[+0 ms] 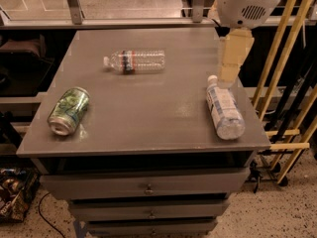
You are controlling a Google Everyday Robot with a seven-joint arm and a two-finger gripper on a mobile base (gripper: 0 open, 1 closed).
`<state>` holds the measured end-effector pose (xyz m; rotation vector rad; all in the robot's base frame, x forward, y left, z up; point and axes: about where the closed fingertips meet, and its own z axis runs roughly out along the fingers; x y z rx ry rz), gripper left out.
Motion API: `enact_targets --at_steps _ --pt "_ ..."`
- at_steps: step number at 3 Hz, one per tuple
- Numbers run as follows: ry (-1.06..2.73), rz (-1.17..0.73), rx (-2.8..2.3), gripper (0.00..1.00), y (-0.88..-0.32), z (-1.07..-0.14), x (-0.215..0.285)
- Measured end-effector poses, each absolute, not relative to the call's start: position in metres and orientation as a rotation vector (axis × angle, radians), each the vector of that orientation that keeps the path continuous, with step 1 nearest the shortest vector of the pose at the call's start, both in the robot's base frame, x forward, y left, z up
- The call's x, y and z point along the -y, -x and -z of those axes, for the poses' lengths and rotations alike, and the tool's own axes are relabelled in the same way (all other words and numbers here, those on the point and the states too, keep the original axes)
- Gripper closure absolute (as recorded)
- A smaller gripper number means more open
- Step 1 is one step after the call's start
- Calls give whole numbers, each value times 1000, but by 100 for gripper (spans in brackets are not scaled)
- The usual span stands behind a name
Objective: Place water bottle upright
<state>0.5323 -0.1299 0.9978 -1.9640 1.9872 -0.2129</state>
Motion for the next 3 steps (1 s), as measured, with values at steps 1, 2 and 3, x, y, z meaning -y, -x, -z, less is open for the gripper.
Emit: enact_targets --at_steps 1,2,3 --pt "2003 213 -1935 0 -560 -999 101" --pt "2070 210 -1887 0 -594 -992 63" --pt "2119 194 -1848 0 -625 -981 31"
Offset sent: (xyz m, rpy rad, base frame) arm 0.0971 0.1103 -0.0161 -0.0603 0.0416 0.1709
